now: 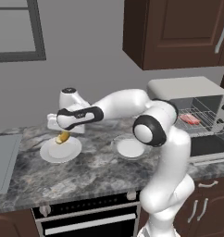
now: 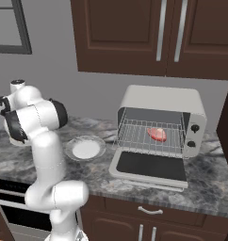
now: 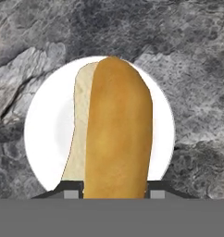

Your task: Open the toaster oven door. Place the hotdog bun on the top rack in the toaster oven and place the steak on the bottom rack.

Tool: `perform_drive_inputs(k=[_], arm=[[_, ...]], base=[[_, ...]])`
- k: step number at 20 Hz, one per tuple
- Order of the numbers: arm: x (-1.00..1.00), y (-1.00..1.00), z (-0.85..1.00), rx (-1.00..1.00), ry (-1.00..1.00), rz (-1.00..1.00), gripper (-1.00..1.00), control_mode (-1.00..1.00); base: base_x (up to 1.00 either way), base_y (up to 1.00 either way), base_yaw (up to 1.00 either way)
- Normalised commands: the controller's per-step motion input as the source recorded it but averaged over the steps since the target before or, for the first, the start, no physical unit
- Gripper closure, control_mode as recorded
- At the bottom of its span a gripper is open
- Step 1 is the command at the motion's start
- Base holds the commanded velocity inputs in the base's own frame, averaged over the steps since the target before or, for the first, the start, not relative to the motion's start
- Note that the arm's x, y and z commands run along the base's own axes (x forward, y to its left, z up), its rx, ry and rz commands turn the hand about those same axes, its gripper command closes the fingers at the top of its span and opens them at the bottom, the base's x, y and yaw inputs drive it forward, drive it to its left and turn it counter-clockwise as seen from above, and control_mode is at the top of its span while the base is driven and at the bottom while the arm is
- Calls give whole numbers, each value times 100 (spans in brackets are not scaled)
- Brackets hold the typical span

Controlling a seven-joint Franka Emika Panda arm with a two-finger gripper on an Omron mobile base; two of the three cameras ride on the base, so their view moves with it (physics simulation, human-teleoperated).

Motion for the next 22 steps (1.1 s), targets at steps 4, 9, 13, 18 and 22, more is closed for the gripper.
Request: perform_drive_inputs(k=[4,9,13,18,22], arm=[[-31,-39,30,0,-11,0,100,-100],[-30,-42,31,0,-7,0,100,-100],[-32,-45,30,0,-1,0,100,-100],[-31,-48,29,0,1,0,100,-100],[-28,-51,26,-2,3,3,100,-100]], base=[[0,0,0],[0,0,0],[0,0,0],[0,0,0],[0,0,0]])
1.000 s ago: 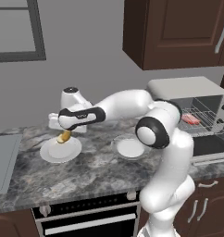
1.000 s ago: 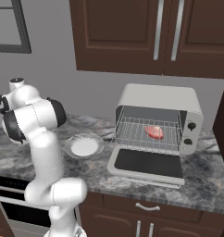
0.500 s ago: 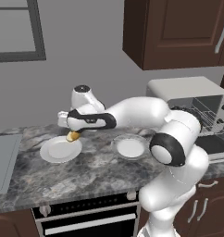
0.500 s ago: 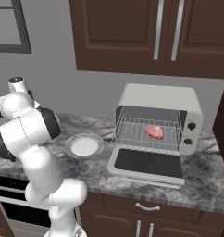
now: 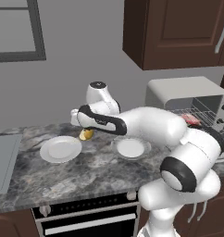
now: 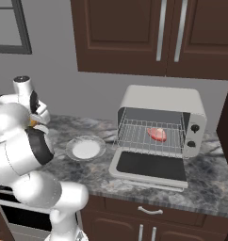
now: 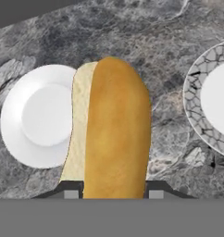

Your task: Open the toaster oven door. Place the hotdog bun on the top rack in the toaster oven and place the steak on the bottom rack.

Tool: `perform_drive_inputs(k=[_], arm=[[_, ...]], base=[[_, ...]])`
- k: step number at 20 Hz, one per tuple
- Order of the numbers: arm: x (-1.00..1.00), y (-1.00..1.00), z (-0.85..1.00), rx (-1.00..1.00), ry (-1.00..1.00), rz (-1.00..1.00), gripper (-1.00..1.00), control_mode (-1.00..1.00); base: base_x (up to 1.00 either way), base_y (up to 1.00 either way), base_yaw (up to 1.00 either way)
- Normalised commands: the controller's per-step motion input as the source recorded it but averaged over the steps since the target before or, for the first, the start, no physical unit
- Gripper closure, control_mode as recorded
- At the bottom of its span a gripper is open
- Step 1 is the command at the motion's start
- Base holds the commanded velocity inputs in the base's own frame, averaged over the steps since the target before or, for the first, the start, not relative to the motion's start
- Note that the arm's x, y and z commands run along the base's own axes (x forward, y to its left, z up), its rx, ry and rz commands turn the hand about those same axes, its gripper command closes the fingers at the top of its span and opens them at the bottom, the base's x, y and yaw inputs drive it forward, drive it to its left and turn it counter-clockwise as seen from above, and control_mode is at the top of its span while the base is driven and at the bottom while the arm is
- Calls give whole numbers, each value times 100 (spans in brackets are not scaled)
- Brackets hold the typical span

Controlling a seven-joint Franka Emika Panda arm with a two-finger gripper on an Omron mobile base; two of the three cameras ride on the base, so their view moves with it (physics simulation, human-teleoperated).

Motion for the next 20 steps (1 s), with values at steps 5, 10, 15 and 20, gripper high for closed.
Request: perform_drive_inputs(k=[5,10,15,20], arm=[[-30,-53,21,0,5,7,100,-100],[-32,-52,19,0,8,9,100,-100],[-40,-61,6,0,-7,5,100,-100],[-32,-61,8,0,-10,3,100,-100]], base=[[0,0,0],[0,0,0],[0,0,0],[0,0,0]])
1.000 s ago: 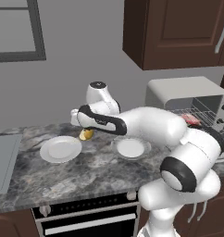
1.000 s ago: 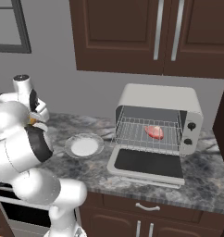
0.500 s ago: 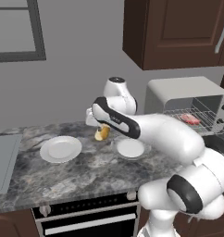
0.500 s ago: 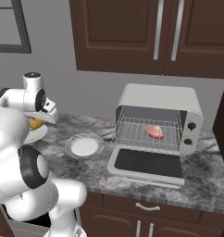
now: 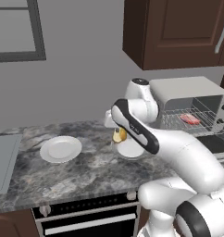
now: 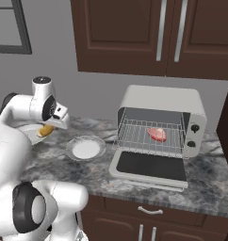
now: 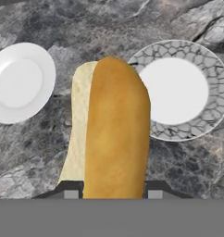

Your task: Open the toaster oven door. Place the hotdog bun on the top rack in the toaster oven and place the steak on the bottom rack.

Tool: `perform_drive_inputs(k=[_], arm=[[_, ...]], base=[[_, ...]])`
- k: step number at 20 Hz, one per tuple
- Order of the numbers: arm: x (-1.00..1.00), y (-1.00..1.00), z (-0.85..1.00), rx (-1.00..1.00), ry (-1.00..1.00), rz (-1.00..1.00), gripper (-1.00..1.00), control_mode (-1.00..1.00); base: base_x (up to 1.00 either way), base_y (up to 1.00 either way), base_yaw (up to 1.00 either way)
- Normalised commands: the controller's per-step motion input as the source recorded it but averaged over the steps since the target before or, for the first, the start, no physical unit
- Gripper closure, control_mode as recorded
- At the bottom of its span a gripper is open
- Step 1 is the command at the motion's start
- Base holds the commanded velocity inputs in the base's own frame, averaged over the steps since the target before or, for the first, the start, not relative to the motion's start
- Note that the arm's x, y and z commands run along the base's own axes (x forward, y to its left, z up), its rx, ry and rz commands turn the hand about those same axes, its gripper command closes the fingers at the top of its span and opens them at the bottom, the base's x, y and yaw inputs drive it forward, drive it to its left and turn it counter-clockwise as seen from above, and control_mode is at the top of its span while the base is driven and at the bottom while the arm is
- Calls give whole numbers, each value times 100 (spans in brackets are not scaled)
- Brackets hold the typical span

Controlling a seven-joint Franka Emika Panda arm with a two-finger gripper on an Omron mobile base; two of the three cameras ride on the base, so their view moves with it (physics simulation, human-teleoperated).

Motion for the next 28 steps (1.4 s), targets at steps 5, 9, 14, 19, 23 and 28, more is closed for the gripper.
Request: perform_drive_inputs(k=[5,9,14,19,23,28], arm=[[-23,-60,17,0,-2,4,100,-100],[-19,-59,25,0,-3,5,100,-100],[-15,-57,24,0,0,5,100,-100],[-5,-57,6,0,0,4,100,-100],[0,-57,3,0,0,3,100,-100],[0,-54,6,0,-3,0,100,-100]], base=[[0,0,0],[0,0,0],[0,0,0],[0,0,0],[0,0,0],[0,0,0]])
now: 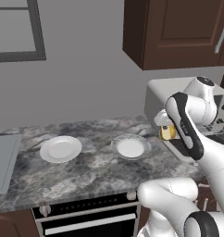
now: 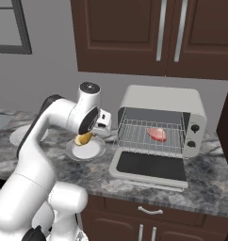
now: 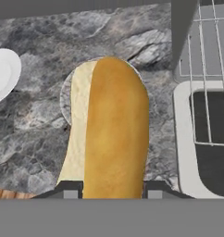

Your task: Open the toaster oven door. Place the hotdog bun on the top rack in the toaster oven and place the steak on the bottom rack.

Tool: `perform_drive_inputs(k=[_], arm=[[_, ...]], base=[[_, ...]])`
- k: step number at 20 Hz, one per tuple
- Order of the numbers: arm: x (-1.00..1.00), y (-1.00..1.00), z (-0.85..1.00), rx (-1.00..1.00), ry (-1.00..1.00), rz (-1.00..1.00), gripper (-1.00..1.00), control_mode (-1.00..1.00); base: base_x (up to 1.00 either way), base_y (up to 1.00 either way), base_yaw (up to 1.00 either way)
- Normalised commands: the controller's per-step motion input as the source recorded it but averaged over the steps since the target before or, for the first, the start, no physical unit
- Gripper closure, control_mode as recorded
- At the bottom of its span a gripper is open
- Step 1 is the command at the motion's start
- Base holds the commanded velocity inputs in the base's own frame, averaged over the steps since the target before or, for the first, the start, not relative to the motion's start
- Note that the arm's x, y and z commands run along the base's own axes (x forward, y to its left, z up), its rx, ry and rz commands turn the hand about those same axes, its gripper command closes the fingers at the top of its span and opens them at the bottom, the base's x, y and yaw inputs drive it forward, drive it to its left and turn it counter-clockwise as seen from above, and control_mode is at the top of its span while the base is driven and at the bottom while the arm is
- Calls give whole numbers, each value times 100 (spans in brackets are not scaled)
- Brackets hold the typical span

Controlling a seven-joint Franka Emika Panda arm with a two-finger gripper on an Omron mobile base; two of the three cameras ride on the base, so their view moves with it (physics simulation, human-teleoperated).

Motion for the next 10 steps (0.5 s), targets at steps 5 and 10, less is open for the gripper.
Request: perform_drive_inputs(k=[5,10], arm=[[13,-49,0,0,0,0,100,-100],[19,-45,1,0,0,-1,100,-100]], base=[[0,0,0],[0,0,0]])
